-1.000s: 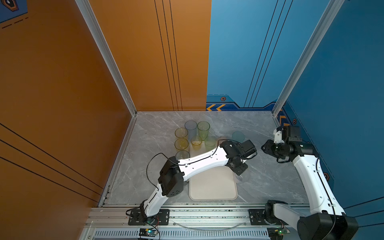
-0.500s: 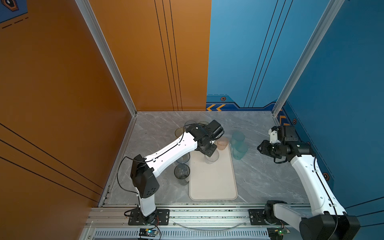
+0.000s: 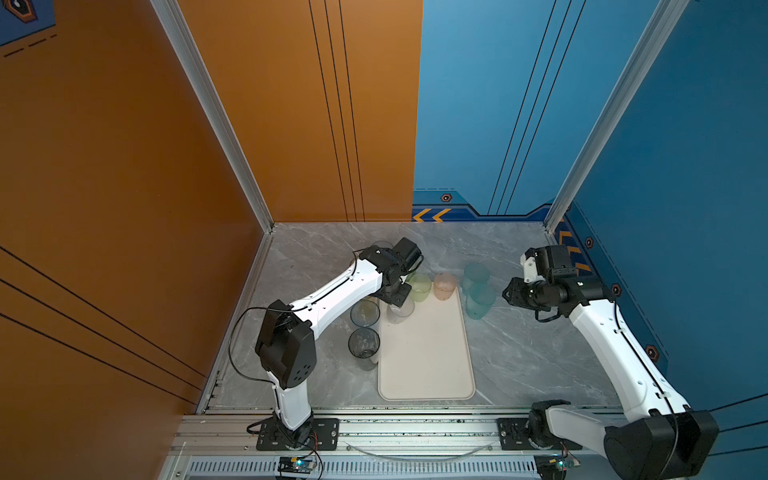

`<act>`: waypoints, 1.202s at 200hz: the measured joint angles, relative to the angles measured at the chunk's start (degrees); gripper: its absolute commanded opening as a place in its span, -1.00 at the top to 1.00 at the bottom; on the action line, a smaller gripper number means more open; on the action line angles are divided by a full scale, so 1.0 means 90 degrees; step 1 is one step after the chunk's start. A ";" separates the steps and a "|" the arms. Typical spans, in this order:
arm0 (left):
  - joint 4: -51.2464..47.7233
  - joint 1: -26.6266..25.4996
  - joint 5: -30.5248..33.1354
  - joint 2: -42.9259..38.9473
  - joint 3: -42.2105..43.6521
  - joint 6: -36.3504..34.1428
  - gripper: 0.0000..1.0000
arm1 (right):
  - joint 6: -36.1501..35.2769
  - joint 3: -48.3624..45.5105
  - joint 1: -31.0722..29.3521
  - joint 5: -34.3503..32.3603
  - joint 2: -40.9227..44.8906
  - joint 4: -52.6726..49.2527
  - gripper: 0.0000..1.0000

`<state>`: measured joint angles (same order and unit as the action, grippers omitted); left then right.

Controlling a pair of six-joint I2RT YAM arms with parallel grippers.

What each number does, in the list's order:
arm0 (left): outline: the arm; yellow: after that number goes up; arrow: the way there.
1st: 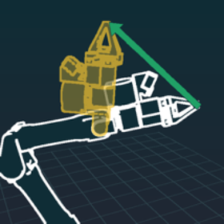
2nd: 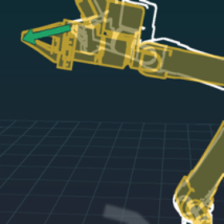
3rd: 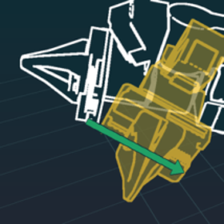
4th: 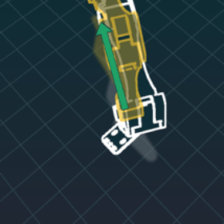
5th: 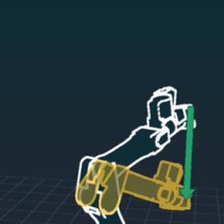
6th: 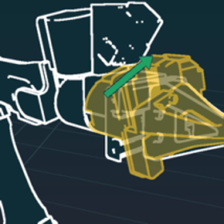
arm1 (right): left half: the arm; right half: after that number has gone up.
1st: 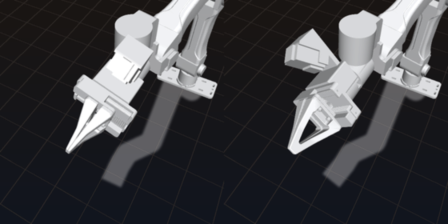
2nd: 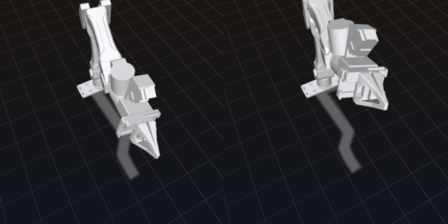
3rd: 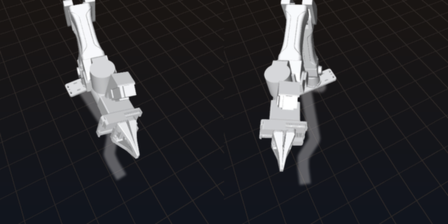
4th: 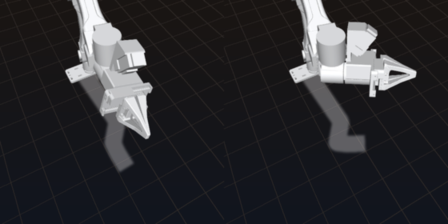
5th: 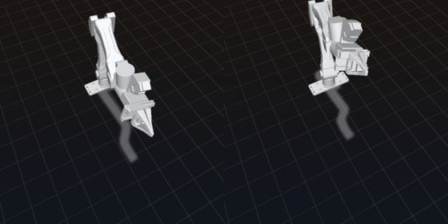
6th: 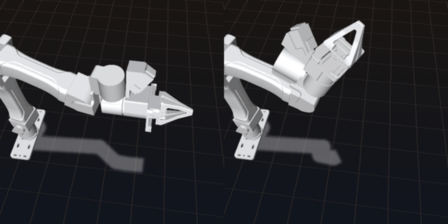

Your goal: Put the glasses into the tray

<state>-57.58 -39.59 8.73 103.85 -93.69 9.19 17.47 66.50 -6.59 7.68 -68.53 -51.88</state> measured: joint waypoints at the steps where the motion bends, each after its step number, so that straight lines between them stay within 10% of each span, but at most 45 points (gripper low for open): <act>1: 0.0017 0.0005 0.0000 0.0000 0.0000 0.0000 1.00 | 0.0000 0.0002 -0.0007 -0.0005 -0.0005 0.0000 0.25; 240: 0.0780 0.0527 -0.0262 0.0095 0.0622 -0.0044 0.85 | 0.0097 0.0299 -0.0396 -0.0323 -0.0403 -0.0002 0.25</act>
<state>-50.57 -34.85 6.37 104.71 -88.09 8.80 18.35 69.19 -10.15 4.78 -72.16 -51.90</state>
